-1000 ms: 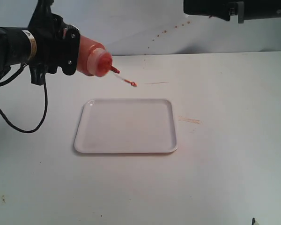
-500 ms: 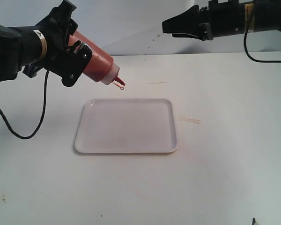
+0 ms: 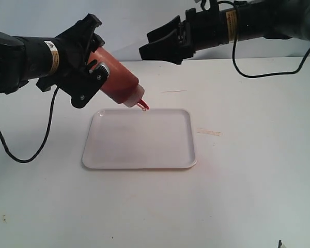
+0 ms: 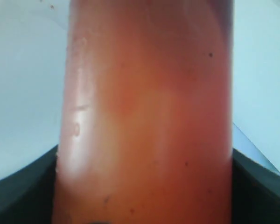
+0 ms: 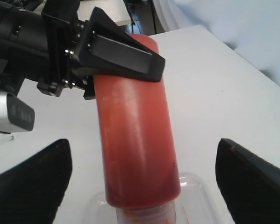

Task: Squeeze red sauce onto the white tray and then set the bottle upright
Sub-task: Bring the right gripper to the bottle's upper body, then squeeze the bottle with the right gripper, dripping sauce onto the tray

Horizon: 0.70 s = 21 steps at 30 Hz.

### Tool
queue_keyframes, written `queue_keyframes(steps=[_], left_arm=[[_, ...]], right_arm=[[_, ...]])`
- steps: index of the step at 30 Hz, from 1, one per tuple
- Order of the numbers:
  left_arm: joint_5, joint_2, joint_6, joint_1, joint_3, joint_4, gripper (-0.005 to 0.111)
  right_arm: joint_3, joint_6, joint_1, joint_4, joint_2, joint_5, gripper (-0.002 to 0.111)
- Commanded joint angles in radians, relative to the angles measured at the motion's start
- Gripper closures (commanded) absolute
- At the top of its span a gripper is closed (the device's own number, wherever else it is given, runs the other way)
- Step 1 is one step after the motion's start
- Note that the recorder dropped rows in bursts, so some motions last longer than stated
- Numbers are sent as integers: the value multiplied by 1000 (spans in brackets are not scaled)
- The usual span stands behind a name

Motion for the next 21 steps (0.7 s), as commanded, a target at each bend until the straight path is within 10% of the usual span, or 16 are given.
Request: queue_keyframes(steps=[1, 21], left_arm=[[-62, -19, 0, -5, 6, -9, 107], [-59, -21, 93, -5, 20, -9, 107]], right_arm=[[-9, -60, 46, 4, 3, -5, 31], [-7, -72, 164, 4, 73, 155, 30]])
